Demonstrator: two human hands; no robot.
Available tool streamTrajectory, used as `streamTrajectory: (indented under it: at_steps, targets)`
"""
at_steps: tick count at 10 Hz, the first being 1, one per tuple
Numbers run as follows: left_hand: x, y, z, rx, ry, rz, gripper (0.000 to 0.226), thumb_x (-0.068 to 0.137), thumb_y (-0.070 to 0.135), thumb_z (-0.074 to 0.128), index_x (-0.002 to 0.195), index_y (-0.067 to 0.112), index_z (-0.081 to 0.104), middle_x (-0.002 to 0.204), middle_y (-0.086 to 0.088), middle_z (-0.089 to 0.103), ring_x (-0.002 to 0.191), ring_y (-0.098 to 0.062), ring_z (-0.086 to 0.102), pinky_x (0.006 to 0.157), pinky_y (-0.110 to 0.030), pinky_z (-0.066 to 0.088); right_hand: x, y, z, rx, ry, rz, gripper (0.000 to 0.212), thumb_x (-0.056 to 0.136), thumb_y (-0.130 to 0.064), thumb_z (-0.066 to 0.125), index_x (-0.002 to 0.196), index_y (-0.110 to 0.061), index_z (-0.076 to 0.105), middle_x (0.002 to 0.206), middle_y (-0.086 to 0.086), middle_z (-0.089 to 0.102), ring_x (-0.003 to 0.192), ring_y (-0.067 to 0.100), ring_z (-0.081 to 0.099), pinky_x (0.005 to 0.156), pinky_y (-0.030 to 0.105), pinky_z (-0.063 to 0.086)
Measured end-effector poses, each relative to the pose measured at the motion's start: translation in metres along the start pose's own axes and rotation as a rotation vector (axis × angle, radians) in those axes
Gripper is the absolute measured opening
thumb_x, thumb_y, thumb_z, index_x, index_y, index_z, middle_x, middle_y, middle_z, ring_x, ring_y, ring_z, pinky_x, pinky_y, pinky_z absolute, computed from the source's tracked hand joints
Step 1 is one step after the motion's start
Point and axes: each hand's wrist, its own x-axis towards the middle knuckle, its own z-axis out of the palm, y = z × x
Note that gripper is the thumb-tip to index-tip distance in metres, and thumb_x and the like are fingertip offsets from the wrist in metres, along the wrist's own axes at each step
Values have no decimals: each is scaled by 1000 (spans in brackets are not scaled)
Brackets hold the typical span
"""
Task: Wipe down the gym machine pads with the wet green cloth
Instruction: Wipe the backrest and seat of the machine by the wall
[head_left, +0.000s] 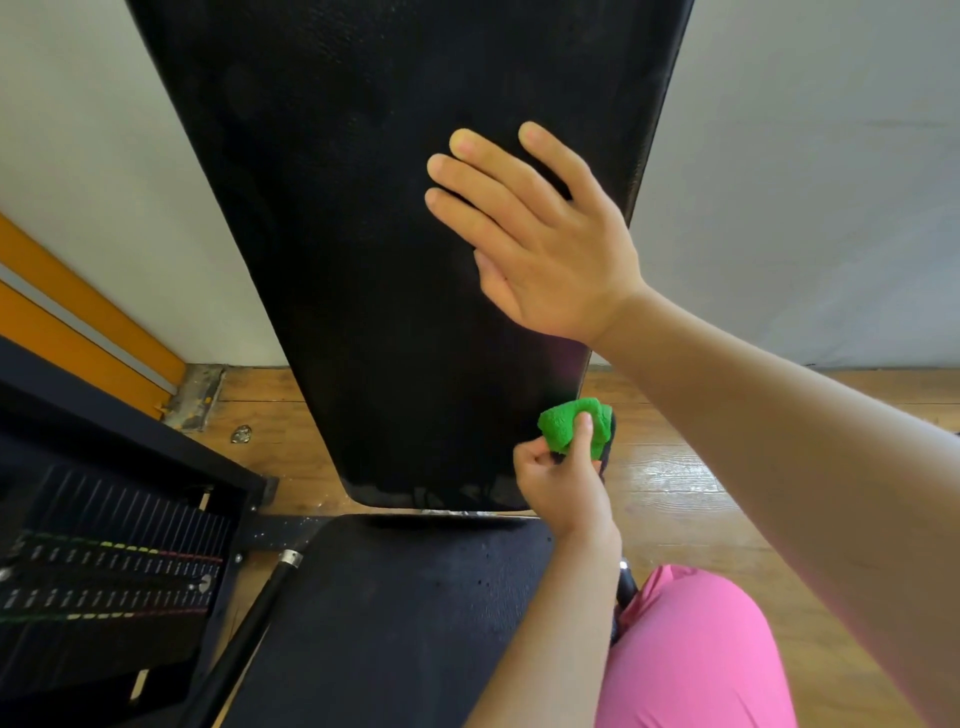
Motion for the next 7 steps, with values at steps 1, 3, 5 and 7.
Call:
streamTrajectory:
  at_steps: [1,3,5,7]
  targets:
    - [0,-3,8,-66,24,-76,25,78,8,77,88,2,54,82,-5,65,71,-11,66,74,-32,58,0,-1,0,11,-10,8,45,96,-19,41,139,-14,52,142,4,53,132,22,49,111,41,29]
    - [5,-23,9,-122,94,-189,31,79,11,77,97,-4,57,87,-7,65,71,-13,64,56,-19,51,1,0,-2,-6,-23,7,45,96,-20,41,138,-15,53,142,3,54,132,21,50,110,41,30]
    - [17,-47,-13,27,171,-186,28,74,12,81,80,8,54,83,-8,64,74,-22,64,69,-36,56,-1,0,-2,-4,-32,0,45,95,-20,40,138,-16,53,142,2,54,131,20,50,110,40,35]
    - [18,-46,-29,80,222,-216,28,77,13,79,86,0,56,78,-11,65,58,-14,60,53,-28,50,-1,0,-5,0,-74,-1,45,96,-21,40,139,-16,52,142,2,53,132,20,49,111,40,33]
